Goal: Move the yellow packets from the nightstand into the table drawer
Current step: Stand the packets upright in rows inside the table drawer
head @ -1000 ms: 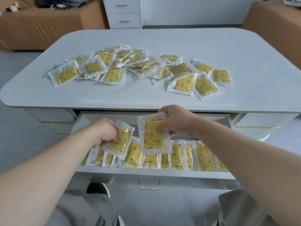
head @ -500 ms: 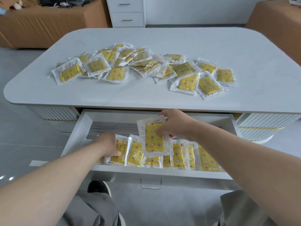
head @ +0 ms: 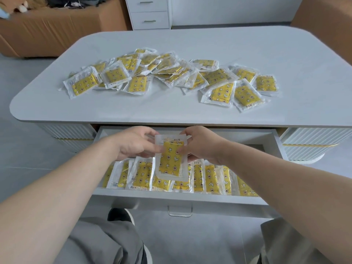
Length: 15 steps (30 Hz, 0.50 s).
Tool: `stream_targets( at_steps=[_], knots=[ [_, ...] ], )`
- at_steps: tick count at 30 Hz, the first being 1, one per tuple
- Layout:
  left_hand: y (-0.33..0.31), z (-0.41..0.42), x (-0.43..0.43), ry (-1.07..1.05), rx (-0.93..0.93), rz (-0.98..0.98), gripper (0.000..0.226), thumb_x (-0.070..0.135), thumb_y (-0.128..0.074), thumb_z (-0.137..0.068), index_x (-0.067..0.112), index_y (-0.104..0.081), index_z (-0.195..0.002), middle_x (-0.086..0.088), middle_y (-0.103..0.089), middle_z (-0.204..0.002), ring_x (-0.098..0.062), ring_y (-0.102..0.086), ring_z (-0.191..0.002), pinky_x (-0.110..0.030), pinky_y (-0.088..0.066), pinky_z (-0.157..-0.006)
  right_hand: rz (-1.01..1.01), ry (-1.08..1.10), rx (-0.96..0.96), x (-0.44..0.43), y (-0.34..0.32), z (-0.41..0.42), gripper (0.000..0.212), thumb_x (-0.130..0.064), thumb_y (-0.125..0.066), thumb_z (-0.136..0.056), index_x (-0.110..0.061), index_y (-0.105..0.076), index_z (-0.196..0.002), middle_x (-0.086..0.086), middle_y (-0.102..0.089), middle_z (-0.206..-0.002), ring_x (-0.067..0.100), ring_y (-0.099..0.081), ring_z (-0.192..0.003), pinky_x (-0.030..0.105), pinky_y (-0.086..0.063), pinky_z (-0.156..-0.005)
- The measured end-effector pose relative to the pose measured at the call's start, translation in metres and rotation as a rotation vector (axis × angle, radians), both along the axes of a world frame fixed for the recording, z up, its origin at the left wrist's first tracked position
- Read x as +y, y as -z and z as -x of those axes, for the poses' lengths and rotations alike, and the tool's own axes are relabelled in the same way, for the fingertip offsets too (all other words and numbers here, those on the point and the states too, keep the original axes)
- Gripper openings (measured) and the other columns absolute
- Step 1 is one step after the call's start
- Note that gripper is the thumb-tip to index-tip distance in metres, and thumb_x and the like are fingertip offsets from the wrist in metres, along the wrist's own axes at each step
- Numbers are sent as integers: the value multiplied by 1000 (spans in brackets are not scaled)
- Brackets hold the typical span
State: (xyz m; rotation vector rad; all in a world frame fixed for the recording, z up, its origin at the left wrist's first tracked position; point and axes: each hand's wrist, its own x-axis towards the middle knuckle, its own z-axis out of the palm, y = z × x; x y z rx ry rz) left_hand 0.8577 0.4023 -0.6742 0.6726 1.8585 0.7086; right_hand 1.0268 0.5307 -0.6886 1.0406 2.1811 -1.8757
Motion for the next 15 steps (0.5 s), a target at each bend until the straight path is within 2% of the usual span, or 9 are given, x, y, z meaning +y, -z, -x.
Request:
stream_targets(
  at_steps=[2,5,7,9,11,13,15],
  knots=[
    [3,-4,3,-60,-60,-58,46,3,-79,-79,10,-60,-120,-10,-76,-106,-21,-74,-91,-26,-59,-66,50,5,25,-8,4,3,26,4,-70,-90,-3,-60,-112,18,-75,-103,31,-76,-87,46,-63,-81],
    [14,2,-2,-44,-22,-7,43,-2,-80,-77,2,-62,-116,-14,-77,-101,-30,-74,-94,-35,-61,-76,16,-11,11,-15,9,6,23,-3,-72,-90,-6,-59,-109,17,-75,-99,30,-77,-82,46,-63,-79],
    [20,14,-9,1,71,82,39,3,-83,-75,7,-66,-110,-11,-77,-98,-28,-74,-91,-35,-59,-75,-127,-72,-31,-16,11,5,20,-13,-73,-92,-10,-59,-107,15,-76,-91,26,-77,-75,44,-64,-75],
    [27,31,-18,-9,215,177,32,8,-85,-76,14,-69,-103,-6,-76,-93,-22,-72,-81,-28,-54,-64,-294,-142,-59,-14,11,5,18,-21,-70,-94,-14,-60,-107,11,-76,-87,21,-76,-72,38,-64,-72],
    [36,48,-28,-81,295,254,30,9,-85,-78,15,-69,-102,-5,-73,-92,-19,-69,-77,-25,-51,-56,-348,-157,-59,-10,9,4,15,-23,-68,-96,-15,-61,-107,8,-75,-88,17,-75,-70,33,-64,-68],
    [49,61,-39,-130,347,304,37,11,-86,-77,14,-68,-109,-7,-72,-99,-22,-69,-83,-27,-52,-60,-315,-144,-50,-8,7,4,13,-23,-67,-96,-15,-62,-105,8,-74,-90,14,-73,-67,28,-62,-63],
    [64,68,-46,-146,379,332,45,13,-87,-76,14,-66,-115,-7,-70,-105,-25,-67,-92,-31,-55,-72,-298,-142,-52,-8,6,3,12,-22,-66,-96,-14,-63,-105,8,-74,-92,15,-73,-68,26,-61,-61]
  ],
)
